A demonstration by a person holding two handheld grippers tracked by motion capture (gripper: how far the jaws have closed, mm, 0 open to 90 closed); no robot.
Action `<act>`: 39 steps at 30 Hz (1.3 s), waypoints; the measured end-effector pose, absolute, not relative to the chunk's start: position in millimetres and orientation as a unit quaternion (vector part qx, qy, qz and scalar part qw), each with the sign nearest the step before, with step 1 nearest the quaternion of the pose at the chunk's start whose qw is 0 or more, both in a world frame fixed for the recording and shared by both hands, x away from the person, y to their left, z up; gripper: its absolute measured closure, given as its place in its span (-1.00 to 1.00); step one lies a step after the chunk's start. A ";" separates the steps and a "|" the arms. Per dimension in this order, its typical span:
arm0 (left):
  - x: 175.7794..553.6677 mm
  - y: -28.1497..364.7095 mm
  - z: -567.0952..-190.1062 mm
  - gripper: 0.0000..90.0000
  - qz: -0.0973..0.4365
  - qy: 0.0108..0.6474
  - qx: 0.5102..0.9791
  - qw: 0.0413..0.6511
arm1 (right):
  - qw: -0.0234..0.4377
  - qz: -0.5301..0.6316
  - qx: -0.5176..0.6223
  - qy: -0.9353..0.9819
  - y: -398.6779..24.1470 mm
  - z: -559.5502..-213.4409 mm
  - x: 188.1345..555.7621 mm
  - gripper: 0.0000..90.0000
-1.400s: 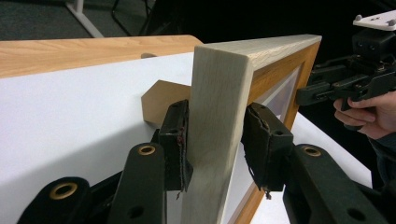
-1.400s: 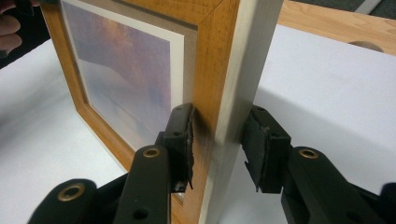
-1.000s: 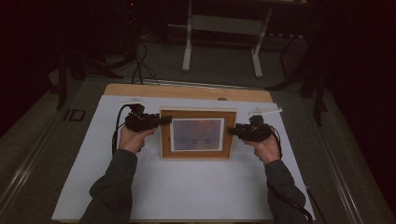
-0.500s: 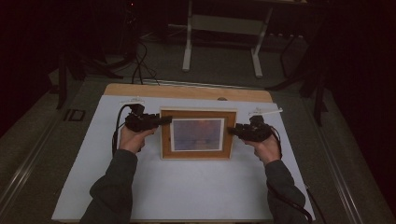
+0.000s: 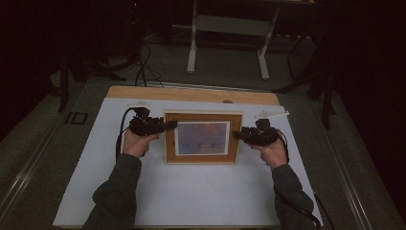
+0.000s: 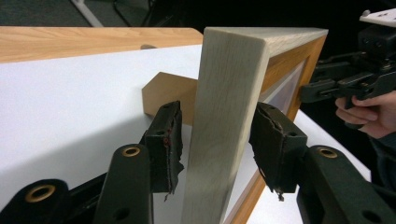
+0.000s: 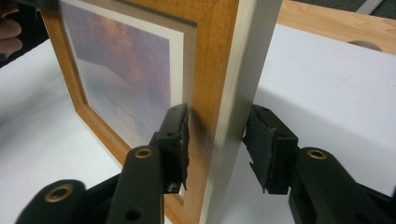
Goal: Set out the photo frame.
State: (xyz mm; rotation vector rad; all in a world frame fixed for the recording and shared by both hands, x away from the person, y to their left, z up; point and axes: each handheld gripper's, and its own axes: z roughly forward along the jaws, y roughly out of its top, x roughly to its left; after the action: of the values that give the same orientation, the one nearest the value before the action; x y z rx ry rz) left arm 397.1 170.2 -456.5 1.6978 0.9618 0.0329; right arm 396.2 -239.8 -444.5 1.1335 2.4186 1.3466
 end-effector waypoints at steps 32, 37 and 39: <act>353.4 187.2 -445.8 0.03 0.098 0.434 0.744 0.499 | 0.071 0.442 0.377 0.811 -256.1 -443.2 386.8 0.02; 342.0 183.9 -453.2 0.02 0.120 0.441 0.752 0.475 | 0.067 0.445 0.380 0.808 -262.3 -449.0 382.3 0.03; 339.9 183.2 -454.5 0.02 0.123 0.443 0.751 0.474 | 0.067 0.445 0.384 0.806 -265.8 -452.3 381.4 0.04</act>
State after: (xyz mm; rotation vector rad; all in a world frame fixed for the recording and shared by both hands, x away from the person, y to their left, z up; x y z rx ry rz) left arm 339.9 183.2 -454.5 1.8374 1.0827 0.3002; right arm 381.4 -265.8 -452.3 1.1574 2.4308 1.3399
